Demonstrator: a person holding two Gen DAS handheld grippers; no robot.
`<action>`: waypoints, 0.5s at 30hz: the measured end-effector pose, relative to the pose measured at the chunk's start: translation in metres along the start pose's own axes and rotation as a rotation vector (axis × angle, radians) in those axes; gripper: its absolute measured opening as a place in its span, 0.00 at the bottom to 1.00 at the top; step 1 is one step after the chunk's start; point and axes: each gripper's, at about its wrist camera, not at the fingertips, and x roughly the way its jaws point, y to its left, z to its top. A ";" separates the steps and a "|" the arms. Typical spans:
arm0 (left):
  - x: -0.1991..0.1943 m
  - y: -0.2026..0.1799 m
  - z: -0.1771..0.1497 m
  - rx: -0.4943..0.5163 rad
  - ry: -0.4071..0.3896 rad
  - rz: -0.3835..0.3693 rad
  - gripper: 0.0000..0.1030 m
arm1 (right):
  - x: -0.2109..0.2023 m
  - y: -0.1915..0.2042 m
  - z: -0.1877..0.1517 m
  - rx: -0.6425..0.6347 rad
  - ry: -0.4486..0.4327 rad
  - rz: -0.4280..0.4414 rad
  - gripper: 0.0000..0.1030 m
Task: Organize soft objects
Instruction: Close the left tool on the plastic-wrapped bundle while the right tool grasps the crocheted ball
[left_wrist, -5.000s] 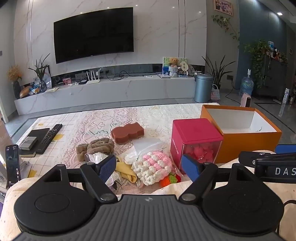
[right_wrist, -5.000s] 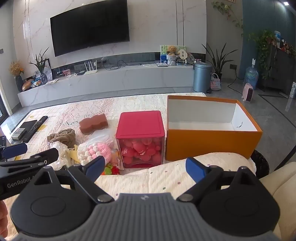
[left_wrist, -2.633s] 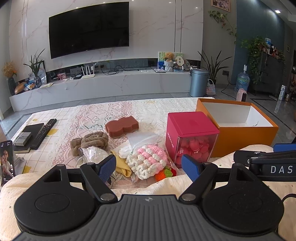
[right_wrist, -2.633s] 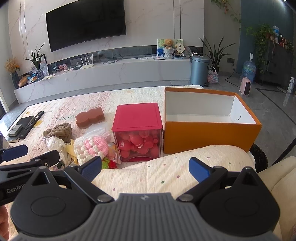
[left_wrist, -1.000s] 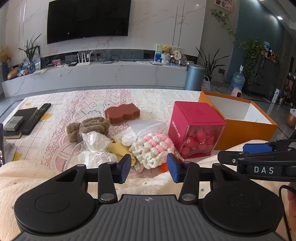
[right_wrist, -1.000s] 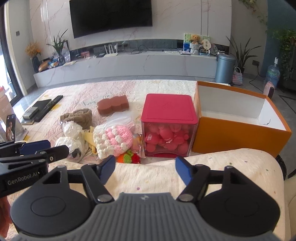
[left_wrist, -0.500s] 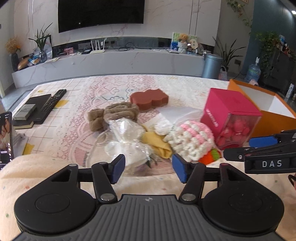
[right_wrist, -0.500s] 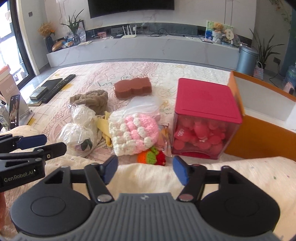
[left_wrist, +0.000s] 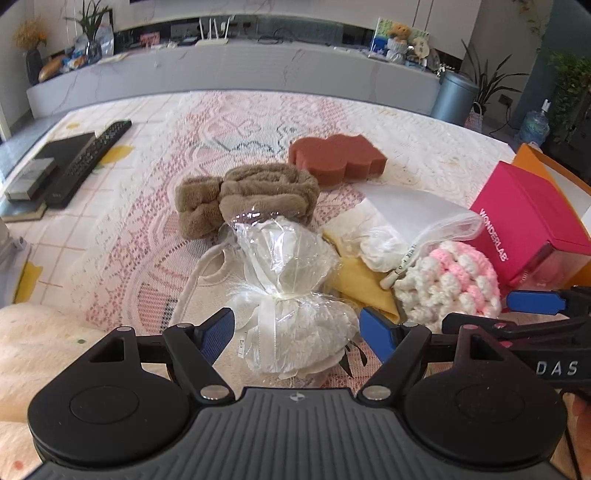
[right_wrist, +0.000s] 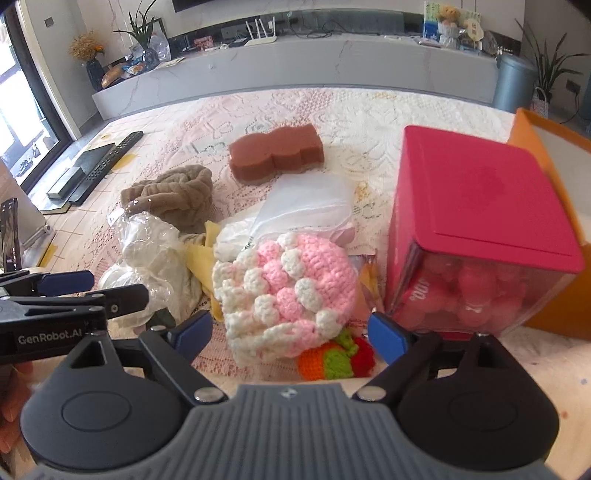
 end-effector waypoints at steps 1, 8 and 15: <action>0.004 0.001 0.001 -0.007 0.010 -0.002 0.88 | 0.005 0.001 0.001 -0.009 0.004 -0.002 0.87; 0.025 0.007 0.003 -0.066 0.054 -0.047 0.90 | 0.021 0.003 0.003 -0.034 -0.003 -0.007 0.83; 0.023 0.002 -0.001 -0.050 0.038 -0.066 0.77 | 0.016 0.004 0.001 -0.066 -0.033 -0.010 0.59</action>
